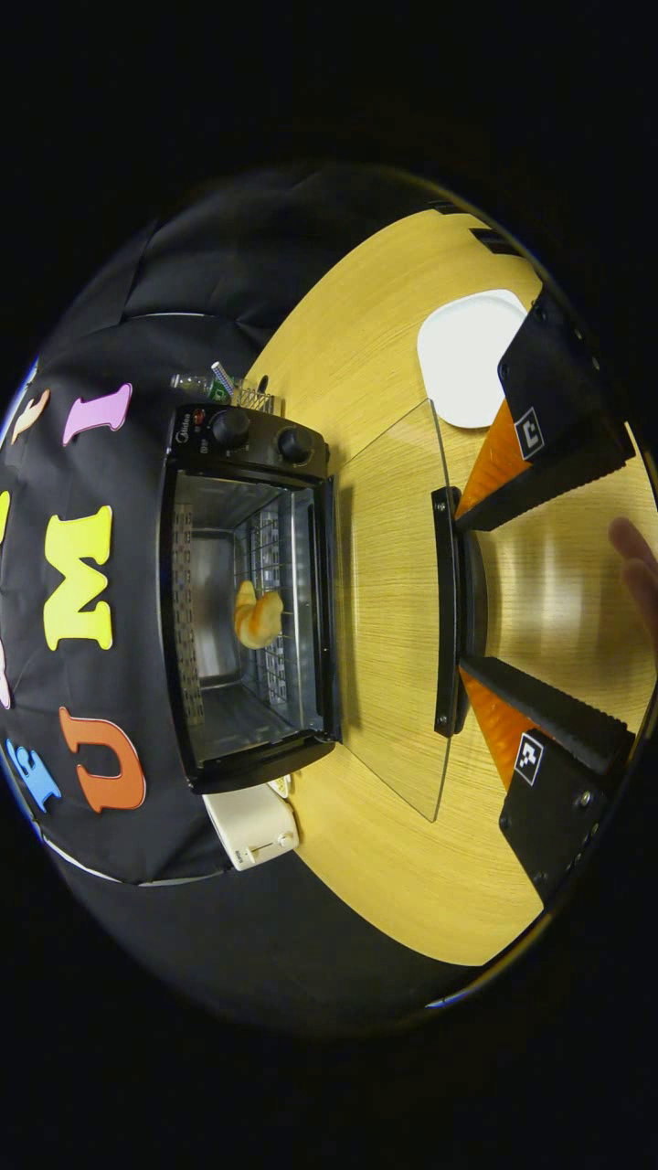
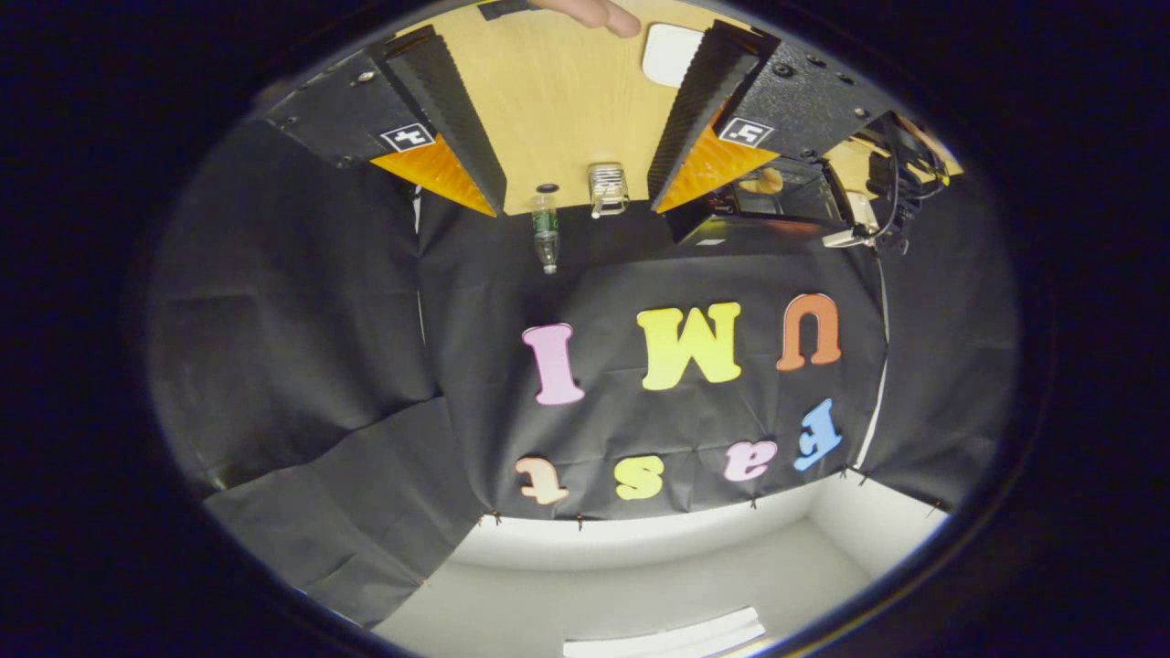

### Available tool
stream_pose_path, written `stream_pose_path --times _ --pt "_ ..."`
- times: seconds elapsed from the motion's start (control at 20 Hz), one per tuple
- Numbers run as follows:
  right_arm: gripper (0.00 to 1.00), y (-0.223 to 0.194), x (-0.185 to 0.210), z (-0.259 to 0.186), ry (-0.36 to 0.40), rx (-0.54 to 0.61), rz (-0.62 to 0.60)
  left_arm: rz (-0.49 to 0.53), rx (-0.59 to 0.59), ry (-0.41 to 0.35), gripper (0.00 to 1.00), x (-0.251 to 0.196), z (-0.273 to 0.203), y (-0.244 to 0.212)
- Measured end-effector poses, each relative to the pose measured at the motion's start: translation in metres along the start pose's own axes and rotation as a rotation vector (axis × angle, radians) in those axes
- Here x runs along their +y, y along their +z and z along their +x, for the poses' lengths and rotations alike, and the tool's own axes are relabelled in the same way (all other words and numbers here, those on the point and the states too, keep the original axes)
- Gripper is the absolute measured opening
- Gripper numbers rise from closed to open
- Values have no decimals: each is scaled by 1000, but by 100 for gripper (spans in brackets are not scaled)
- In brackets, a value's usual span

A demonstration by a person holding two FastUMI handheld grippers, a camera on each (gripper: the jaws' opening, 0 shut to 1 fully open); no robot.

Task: Open the electric oven with the left hand, put the food in, and close the electric oven.

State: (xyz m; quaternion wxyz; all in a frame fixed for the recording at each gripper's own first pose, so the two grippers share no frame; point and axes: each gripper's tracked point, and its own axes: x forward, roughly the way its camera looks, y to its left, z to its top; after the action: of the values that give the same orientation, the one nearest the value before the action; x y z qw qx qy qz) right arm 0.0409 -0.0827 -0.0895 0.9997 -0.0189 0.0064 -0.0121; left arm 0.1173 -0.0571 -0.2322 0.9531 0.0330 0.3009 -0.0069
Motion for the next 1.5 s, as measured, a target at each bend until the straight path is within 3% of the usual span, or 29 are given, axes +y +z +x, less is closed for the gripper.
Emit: stream_pose_path --times 0.65,0.7,0.75,0.9,1.05,1.1,1.15,1.25,1.5 --pt "92 -5 21 -4 59 14 -41 -64 -165 -20 96 20 -15 98" --pt "92 -6 22 -4 60 16 -42 -74 -172 -27 90 22 -14 106" --pt "92 -6 22 -4 61 18 -42 -90 -179 -33 99 23 -10 114" --pt "92 -5 23 -3 65 17 -44 -137 -226 -32 99 34 0 148" --pt "92 -4 24 -5 69 12 -46 -111 -280 3 96 50 13 182" --pt "92 -4 24 -5 67 11 -46 -111 -305 14 83 56 10 190" --pt "92 -4 24 -5 68 11 -45 -120 -327 5 94 57 6 196" --pt "92 -5 27 -6 70 15 -42 -140 -378 -19 94 57 -14 207" --pt "92 -2 37 -12 86 6 -35 -108 -515 7 94 73 -79 208"
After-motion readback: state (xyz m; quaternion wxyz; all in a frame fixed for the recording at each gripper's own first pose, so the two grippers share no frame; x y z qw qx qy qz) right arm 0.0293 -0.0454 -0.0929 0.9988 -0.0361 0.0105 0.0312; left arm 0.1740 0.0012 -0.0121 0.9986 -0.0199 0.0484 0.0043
